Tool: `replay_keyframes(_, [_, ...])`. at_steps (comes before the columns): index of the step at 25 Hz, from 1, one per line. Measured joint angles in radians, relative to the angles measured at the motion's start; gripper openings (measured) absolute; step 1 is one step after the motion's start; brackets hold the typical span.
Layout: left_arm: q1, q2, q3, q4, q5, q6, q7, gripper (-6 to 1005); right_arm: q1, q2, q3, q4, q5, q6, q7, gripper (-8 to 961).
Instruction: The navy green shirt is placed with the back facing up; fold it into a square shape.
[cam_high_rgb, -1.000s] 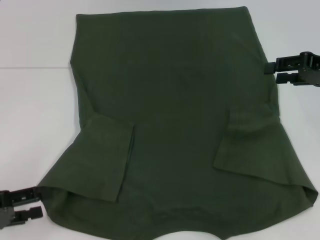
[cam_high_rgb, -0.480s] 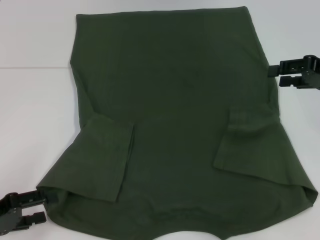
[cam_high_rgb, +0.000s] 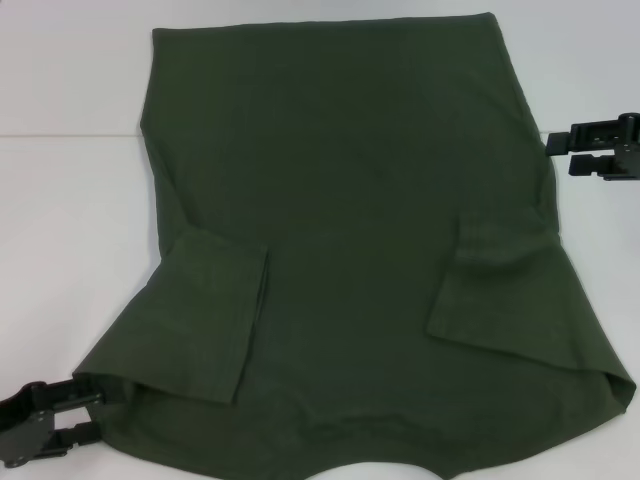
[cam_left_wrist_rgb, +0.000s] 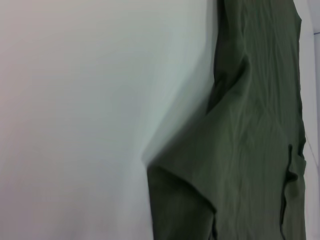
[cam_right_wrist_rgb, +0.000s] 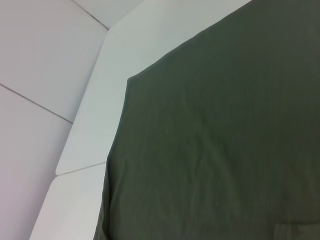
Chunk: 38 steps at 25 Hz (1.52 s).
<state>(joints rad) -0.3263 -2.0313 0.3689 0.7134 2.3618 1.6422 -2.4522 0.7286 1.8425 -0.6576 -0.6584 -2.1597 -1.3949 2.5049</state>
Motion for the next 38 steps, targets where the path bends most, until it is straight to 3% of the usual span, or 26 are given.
replay_keyframes(17, [-0.096, -0.015, 0.004, -0.045, 0.046, -0.052, 0.006, 826, -0.018, -0.005, 0.016, -0.001, 0.0, -0.01, 0.0, 621])
replay_keyframes(25, [-0.106, -0.023, -0.002, -0.035, 0.036, -0.061, 0.027, 797, -0.021, -0.005, 0.031, -0.001, 0.0, -0.015, 0.0, 621])
replay_keyframes(28, [-0.109, -0.023, 0.0, -0.035, 0.038, -0.063, 0.029, 560, -0.023, -0.005, 0.035, -0.001, 0.0, -0.021, 0.0, 621])
replay_keyframes(38, [-0.114, -0.019, 0.001, -0.033, 0.03, -0.045, 0.063, 347, -0.073, -0.021, 0.028, -0.04, -0.007, -0.122, -0.026, 620])
